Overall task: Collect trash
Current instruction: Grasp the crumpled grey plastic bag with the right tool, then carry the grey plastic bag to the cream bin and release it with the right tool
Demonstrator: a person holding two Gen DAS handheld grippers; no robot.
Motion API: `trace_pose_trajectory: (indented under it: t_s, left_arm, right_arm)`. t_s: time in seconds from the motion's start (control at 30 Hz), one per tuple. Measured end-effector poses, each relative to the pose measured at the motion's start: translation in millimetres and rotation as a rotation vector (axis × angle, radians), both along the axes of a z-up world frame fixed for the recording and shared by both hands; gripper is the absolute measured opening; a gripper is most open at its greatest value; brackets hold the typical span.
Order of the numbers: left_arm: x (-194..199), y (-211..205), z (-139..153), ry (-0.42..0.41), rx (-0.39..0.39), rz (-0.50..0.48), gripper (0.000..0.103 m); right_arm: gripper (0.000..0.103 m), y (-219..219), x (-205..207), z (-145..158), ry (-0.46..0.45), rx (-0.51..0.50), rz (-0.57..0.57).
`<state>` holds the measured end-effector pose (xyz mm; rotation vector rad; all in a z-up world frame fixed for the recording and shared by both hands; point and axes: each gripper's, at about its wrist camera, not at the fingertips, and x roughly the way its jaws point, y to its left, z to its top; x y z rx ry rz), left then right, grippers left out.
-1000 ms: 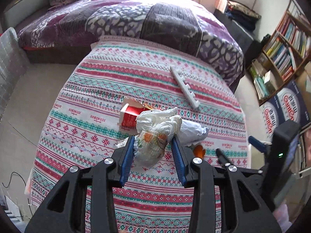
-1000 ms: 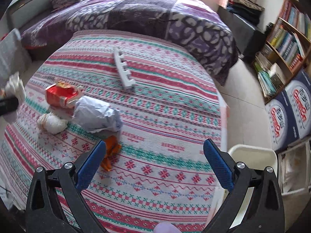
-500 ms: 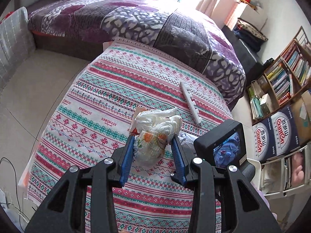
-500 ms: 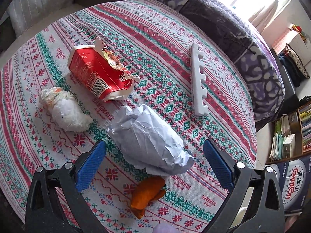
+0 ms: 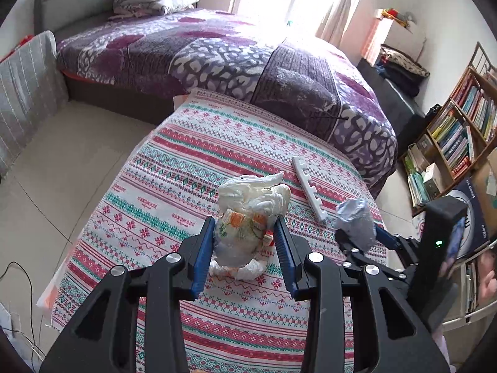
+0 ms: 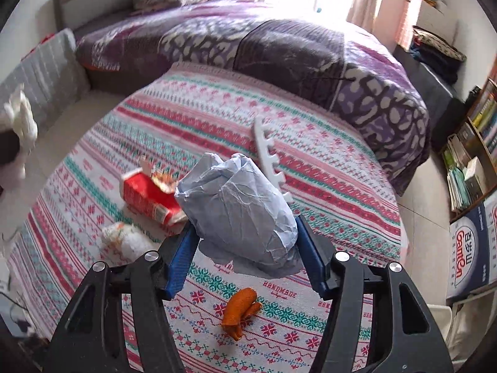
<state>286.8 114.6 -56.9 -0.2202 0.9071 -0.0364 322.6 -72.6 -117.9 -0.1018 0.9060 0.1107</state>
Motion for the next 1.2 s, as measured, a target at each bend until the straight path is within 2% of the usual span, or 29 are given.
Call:
trace_pose_trajectory:
  t_s: [0.13,0.23,0.5,0.77,0.9,1.2]
  left_arm:
    - [-9.3,-8.1,10.1,-0.085,0.052,0.029,0.038]
    - [-17.2,-19.2,15.7,-0.153,0.121,0.055,0.039]
    - [-35.3,-51.6,24.2,-0.274,0.215,0.072,0.039]
    - [-42.0,-72.3,16.7,-0.288,0.232,0.051,0.039]
    - [-40.1,-82.5,11.5,-0.275,0.23,0.033,0.039]
    - [-44.2,-103.1,16.7,-0.307,0.214,0.016,0.039]
  right_arm:
    - [0.059,-24.7,-13.9,31.1,-0.087,0.054,-0.109]
    - [0.059,-36.5,-27.2,47.6,-0.137,0.068,-0.173]
    - [0.06,-62.2,-62.3,68.5,-0.215,0.061,-0.304]
    - [0.06,-94.9,-84.0,56.7,-0.239,0.061,-0.411]
    - [0.06,-111.9,-85.6,55.4,-0.229,0.076,-0.437]
    - [0.06,-136.1,-95.7,57.0,-0.236,0.093,-0.471]
